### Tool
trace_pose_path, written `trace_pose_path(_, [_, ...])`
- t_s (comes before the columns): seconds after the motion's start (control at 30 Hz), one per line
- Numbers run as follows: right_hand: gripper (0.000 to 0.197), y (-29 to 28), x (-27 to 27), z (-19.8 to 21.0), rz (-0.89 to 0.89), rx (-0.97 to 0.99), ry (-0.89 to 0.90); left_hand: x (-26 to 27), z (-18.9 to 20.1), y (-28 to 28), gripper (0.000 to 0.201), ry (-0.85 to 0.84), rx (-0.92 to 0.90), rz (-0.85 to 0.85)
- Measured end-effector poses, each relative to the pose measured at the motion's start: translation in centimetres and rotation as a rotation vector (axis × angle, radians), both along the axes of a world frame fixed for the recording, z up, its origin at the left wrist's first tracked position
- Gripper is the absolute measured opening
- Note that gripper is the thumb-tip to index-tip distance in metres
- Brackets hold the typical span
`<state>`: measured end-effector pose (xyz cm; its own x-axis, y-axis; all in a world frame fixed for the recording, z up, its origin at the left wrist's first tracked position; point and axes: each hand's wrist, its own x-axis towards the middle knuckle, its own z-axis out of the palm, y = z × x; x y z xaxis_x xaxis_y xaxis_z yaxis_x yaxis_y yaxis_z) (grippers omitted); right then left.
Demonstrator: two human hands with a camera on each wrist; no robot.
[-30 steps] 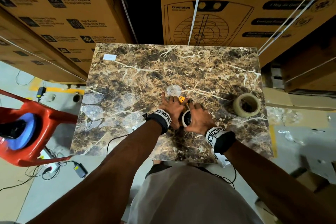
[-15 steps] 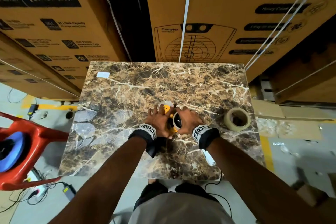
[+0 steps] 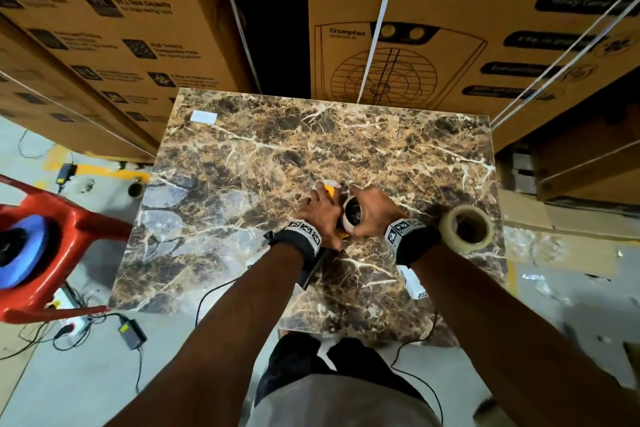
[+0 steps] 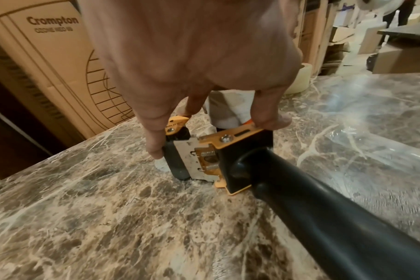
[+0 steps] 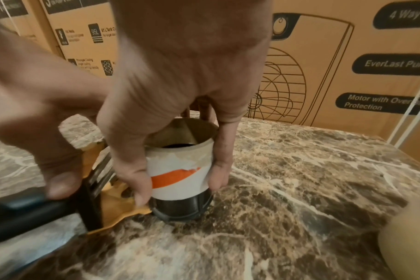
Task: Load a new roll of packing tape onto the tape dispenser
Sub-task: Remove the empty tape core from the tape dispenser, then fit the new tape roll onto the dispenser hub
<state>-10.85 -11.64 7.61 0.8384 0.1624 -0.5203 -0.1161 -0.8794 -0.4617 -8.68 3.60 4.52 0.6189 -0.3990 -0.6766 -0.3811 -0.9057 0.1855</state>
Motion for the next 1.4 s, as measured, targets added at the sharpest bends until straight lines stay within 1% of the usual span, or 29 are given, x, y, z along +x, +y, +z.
trace_pose_path(0.07, [0.079, -0.4, 0.4, 0.1, -0.005, 0.009, -0.005, 0.1, 0.0, 0.0, 0.147, -0.005, -0.001, -0.007])
trace_pose_path(0.1, [0.078, -0.6, 0.4, 0.0, -0.005, 0.005, -0.022, 0.1, 0.0, -0.1, 0.147, -0.014, -0.005, -0.005])
trace_pose_path(0.23, [0.095, -0.3, -0.3, 0.5, 0.067, -0.018, -0.104, 0.1, -0.3, -0.2, 0.148, -0.007, -0.017, 0.02])
trace_pose_path(0.3, [0.093, -0.8, -0.1, 1.3, 0.083, -0.039, -0.165, 0.2, -0.2, -0.3, 0.149, -0.018, -0.03, 0.015])
trace_pose_path(0.37, [0.095, -1.5, 0.5, 2.3, 0.078, -0.051, -0.185, 0.3, 0.1, -0.1, 0.148, -0.013, -0.038, 0.007])
trace_pose_path(0.5, [0.099, -3.1, 0.3, 3.4, 0.076, -0.074, -0.163, 0.0, 0.5, 0.7, 0.146, -0.04, -0.066, 0.018])
trace_pose_path(0.6, [0.116, -3.3, -0.6, 3.3, 0.019, -0.038, -0.166, 0.0, 0.3, 1.3, 0.135, -0.048, -0.159, 0.043])
trace_pose_path(0.63, [0.121, -3.2, -1.0, 3.3, -0.004, -0.032, -0.171, 0.0, 0.3, 1.4, 0.136, -0.061, -0.174, 0.047])
trace_pose_path(0.7, [0.12, -3.1, -1.9, 3.0, -0.034, -0.032, -0.174, -0.4, 0.3, 1.4, 0.142, -0.103, -0.136, 0.067])
trace_pose_path(0.77, [0.115, -3.3, -3.4, 2.4, -0.07, -0.048, -0.16, -1.8, 0.7, 0.6, 0.139, -0.18, -0.117, 0.085])
trace_pose_path(0.83, [0.114, -3.9, -5.6, 1.8, -0.13, -0.054, -0.151, -3.5, 1.4, -0.5, 0.125, -0.23, -0.227, 0.132])
trace_pose_path(0.93, [0.11, -5.5, -9.5, 0.2, -0.256, -0.085, -0.145, -5.8, 1.4, -2.7, 0.082, -0.235, -0.446, 0.224])
trace_pose_path(0.97, [0.112, -6.2, -11.2, -0.5, -0.311, -0.103, -0.138, -6.5, 1.3, -3.5, 0.07, -0.196, -0.502, 0.252])
trace_pose_path(1.03, [0.119, -7.6, -14.1, -2.2, -0.418, -0.091, -0.129, -7.7, 1.1, -4.9, 0.056, -0.077, -0.563, 0.275])
trace_pose_path(1.07, [0.116, -8.7, -15.7, -2.6, -0.477, -0.088, -0.131, -8.4, 0.9, -6.0, 0.05, -0.031, -0.573, 0.266])
trace_pose_path(1.1, [0.107, -9.4, -17.0, -2.7, -0.522, -0.104, -0.124, -8.9, 0.6, -6.7, 0.048, 0.0, -0.579, 0.258])
trace_pose_path(1.2, [0.079, -11.5, -20.8, -1.9, -0.627, -0.147, -0.127, -10.4, 0.4, -9.2, 0.052, 0.106, -0.596, 0.197])
trace_pose_path(1.27, [0.064, -13.0, -23.1, -2.1, -0.761, -0.156, -0.162, -11.3, 0.0, -10.8, 0.048, 0.167, -0.547, 0.131])
trace_pose_path(1.3, [0.061, -13.9, -24.4, -2.5, -0.832, -0.176, -0.161, -11.8, -0.2, -11.7, 0.045, 0.171, -0.535, 0.106])
trace_pose_path(1.33, [0.064, -14.7, -25.2, -3.1, -0.874, -0.188, -0.134, -12.2, -0.6, -12.2, 0.043, 0.172, -0.526, 0.097])
trace_pose_path(1.4, [0.082, -16.1, -27.0, -4.1, -0.946, -0.212, -0.045, -13.1, -1.6, -13.4, 0.044, 0.168, -0.503, 0.068])
